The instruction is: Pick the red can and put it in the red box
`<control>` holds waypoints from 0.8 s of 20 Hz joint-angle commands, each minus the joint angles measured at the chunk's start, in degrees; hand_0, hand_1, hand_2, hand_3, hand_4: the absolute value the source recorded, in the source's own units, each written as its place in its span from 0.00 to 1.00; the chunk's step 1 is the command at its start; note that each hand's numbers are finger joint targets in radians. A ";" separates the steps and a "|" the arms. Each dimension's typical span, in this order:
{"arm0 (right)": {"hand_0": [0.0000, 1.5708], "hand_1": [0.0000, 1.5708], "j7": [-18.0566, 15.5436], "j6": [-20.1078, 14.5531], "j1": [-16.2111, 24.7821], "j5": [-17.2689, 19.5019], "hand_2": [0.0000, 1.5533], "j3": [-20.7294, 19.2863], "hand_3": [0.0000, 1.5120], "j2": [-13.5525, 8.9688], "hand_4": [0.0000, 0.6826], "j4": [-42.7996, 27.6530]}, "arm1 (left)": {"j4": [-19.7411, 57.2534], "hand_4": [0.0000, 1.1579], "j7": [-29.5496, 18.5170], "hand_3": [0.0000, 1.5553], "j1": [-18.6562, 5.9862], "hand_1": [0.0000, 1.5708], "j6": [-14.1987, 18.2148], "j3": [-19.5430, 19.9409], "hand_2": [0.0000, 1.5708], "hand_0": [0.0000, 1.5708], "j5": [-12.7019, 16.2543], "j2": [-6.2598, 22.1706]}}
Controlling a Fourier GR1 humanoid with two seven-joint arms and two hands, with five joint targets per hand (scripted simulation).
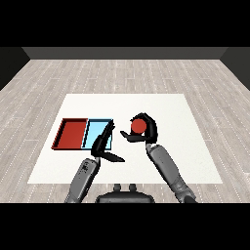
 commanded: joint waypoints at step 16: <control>1.00 1.00 -1.79 1.01 6.18 4.71 0.95 5.03 0.93 4.24 0.94 -4.36 | 9.43 0.00 1.52 0.00 -5.68 0.00 6.90 -9.05 0.00 0.00 8.56 -0.02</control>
